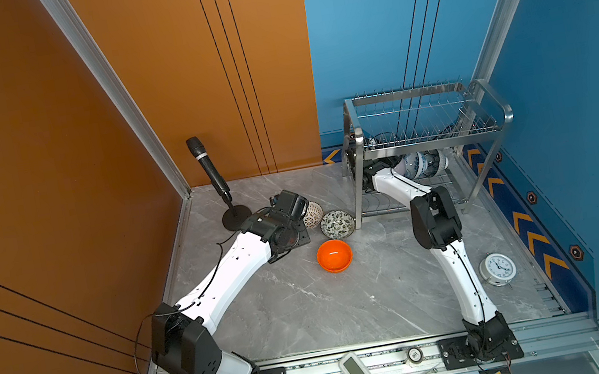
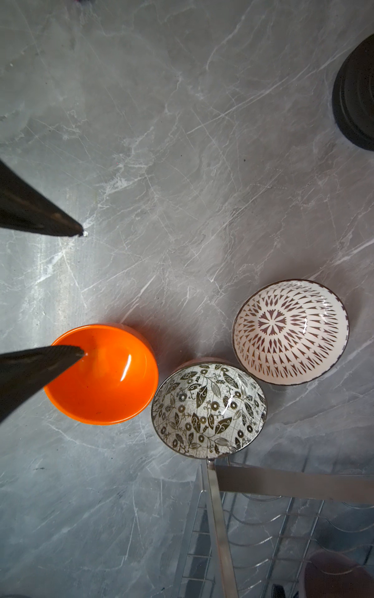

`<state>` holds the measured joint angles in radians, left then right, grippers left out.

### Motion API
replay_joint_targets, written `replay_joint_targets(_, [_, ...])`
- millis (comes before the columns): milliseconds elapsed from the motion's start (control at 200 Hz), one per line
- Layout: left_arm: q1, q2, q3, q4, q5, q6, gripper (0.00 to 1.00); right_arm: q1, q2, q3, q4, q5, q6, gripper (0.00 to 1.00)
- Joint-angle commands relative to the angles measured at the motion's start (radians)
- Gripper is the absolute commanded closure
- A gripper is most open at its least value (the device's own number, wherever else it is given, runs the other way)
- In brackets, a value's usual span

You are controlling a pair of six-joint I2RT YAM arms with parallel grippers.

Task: Load bowls into a dish rack
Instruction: Place the bowl in the dish rack.

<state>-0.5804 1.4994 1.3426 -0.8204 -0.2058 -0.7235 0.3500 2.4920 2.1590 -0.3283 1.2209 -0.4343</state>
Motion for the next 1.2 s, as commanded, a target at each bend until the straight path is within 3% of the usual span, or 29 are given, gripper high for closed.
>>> replay_joint_targets(0, [0.011, -0.025, -0.012, -0.019, 0.013, 0.014, 0.44, 0.017, -0.065, 0.028, -0.094, -0.028, 0.095, 0.24])
replay_joint_targets(1192, [0.027, -0.067, -0.043, -0.019, 0.039, 0.040, 0.44, 0.029, -0.162, -0.006, -0.360, -0.286, 0.405, 0.07])
